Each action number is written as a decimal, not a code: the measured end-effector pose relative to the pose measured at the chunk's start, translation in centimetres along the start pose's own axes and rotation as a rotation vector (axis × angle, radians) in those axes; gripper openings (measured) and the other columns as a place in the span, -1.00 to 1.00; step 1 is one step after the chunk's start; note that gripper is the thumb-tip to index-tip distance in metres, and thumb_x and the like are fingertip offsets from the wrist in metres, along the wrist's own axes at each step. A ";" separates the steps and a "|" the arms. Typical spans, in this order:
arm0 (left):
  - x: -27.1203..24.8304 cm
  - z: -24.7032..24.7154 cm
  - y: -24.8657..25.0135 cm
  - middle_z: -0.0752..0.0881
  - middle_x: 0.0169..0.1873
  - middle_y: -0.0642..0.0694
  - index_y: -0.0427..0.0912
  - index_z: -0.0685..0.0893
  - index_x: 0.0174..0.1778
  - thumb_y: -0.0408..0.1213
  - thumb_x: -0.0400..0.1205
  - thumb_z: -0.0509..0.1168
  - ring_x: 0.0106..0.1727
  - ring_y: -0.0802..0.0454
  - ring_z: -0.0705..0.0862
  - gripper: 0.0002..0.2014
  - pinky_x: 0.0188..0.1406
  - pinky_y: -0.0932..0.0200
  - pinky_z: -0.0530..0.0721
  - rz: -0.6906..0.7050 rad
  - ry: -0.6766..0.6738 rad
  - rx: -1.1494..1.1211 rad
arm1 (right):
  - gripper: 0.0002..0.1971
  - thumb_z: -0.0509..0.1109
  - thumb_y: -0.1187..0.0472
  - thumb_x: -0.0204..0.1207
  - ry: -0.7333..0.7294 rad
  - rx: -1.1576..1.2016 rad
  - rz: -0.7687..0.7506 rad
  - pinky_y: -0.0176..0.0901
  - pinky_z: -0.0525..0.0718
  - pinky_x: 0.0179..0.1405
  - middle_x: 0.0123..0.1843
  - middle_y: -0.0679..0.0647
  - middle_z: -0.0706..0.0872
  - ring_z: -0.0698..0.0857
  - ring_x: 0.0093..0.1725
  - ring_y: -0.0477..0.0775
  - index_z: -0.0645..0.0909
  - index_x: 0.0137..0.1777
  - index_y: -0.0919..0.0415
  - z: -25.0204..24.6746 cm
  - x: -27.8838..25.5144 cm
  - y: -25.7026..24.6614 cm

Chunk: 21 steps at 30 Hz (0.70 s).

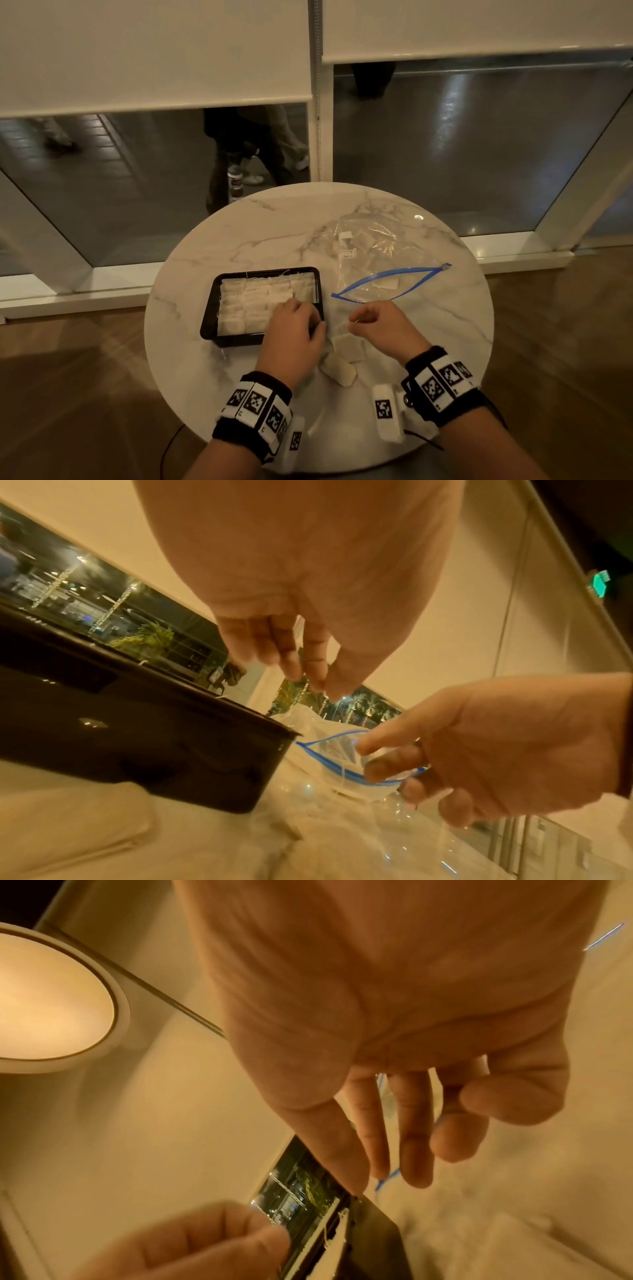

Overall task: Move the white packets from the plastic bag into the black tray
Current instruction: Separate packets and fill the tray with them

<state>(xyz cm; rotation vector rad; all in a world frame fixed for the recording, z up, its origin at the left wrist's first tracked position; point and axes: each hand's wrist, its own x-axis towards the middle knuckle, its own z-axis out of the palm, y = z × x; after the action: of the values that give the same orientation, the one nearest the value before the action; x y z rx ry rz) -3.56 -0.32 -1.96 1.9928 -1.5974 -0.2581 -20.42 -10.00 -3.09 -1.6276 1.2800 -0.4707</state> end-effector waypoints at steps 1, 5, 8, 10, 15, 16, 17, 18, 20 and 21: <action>-0.2 0.2 0.3 0.58 -0.14 0.10 0.00 0.66 -0.11 -0.09 0.65 0.35 -0.05 0.12 0.54 -0.90 -0.01 0.19 0.58 0.021 -0.032 -0.033 | -0.90 0.62 0.22 0.42 0.013 -0.023 0.000 -0.13 0.76 0.08 -0.13 -0.02 0.82 0.80 -0.06 -0.04 0.78 -0.10 0.08 0.2 -0.2 0.4; -1.7 1.3 1.3 0.64 0.00 0.11 0.06 0.75 0.08 0.00 0.68 0.30 0.02 0.18 0.62 -0.81 0.00 0.24 0.60 0.066 -0.264 0.000 | -0.76 0.60 0.25 0.44 0.054 -0.148 -0.015 -0.46 0.55 -0.15 0.05 0.00 0.74 0.70 0.02 -0.10 0.73 0.08 0.04 0.7 -0.8 1.1; -2.5 2.2 1.4 0.63 0.23 0.07 0.11 0.73 0.28 0.09 0.71 0.22 0.26 0.06 0.60 -0.68 0.23 0.11 0.58 0.094 -0.429 0.113 | -0.57 0.59 0.26 0.44 0.017 -0.264 -0.041 -0.40 0.50 0.10 0.30 0.04 0.63 0.63 0.19 -0.10 0.67 0.30 0.03 1.0 -0.6 1.2; -2.9 2.3 1.4 0.59 0.32 0.07 0.16 0.73 0.30 0.13 0.73 0.18 0.37 0.01 0.56 -0.66 0.38 0.00 0.51 0.076 -0.510 0.194 | -0.44 0.60 0.27 0.41 -0.011 -0.335 -0.076 -0.40 0.42 0.25 0.42 0.05 0.52 0.59 0.33 -0.03 0.60 0.43 0.04 1.1 -0.4 1.2; -3.4 2.0 0.5 0.46 0.52 0.05 0.25 0.69 0.36 0.18 0.73 0.11 0.50 -0.05 0.46 -0.63 0.52 -0.12 0.29 0.034 -0.612 0.347 | -0.27 0.64 0.14 0.37 -0.112 -0.434 -0.053 -0.10 0.50 0.51 0.52 0.02 0.37 0.51 0.48 0.09 0.48 0.55 -0.13 2.0 0.1 1.2; -3.4 2.0 0.1 0.46 0.51 0.04 0.24 0.69 0.36 0.19 0.73 0.11 0.49 -0.05 0.48 -0.62 0.52 -0.10 0.32 0.029 -0.620 0.339 | -0.26 0.63 0.10 0.38 -0.119 -0.471 -0.053 -0.04 0.51 0.52 0.52 0.01 0.36 0.49 0.49 0.11 0.46 0.56 -0.16 2.2 0.2 1.3; -3.5 2.0 -0.3 0.47 0.50 0.03 0.22 0.69 0.34 0.19 0.72 0.10 0.48 -0.04 0.48 -0.61 0.52 -0.09 0.35 0.030 -0.620 0.330 | -0.27 0.62 0.07 0.39 -0.123 -0.508 -0.058 0.00 0.51 0.52 0.52 0.01 0.34 0.47 0.49 0.13 0.45 0.57 -0.18 2.3 0.2 1.3; -3.6 1.9 -0.5 0.48 0.49 0.02 0.20 0.70 0.33 0.18 0.72 0.11 0.49 -0.04 0.47 -0.61 0.53 -0.07 0.35 0.024 -0.618 0.321 | -0.28 0.60 0.05 0.41 -0.125 -0.536 -0.061 0.02 0.51 0.52 0.52 0.01 0.33 0.46 0.49 0.13 0.44 0.57 -0.18 2.4 0.3 1.4; -3.8 1.6 -0.8 0.47 0.50 0.00 0.14 0.72 0.33 0.14 0.73 0.12 0.52 -0.06 0.43 -0.61 0.56 -0.03 0.32 0.012 -0.601 0.311 | -0.32 0.58 0.00 0.43 -0.129 -0.573 -0.060 0.02 0.53 0.50 0.49 0.01 0.33 0.46 0.48 0.13 0.47 0.56 -0.15 2.5 0.3 1.4; -3.8 1.5 -0.8 0.48 0.50 -0.01 0.12 0.72 0.33 0.12 0.73 0.13 0.53 -0.07 0.42 -0.62 0.57 -0.01 0.30 0.007 -0.585 0.315 | -0.35 0.57 -0.02 0.43 -0.126 -0.589 -0.059 0.02 0.54 0.48 0.47 0.01 0.34 0.47 0.47 0.13 0.50 0.53 -0.13 2.5 0.4 1.4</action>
<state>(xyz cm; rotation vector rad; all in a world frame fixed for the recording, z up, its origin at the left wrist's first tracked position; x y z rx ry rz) -4.63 2.97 -4.33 2.2816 -2.1076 -0.6723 -19.04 -9.14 -5.49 -2.1454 1.3528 -0.0122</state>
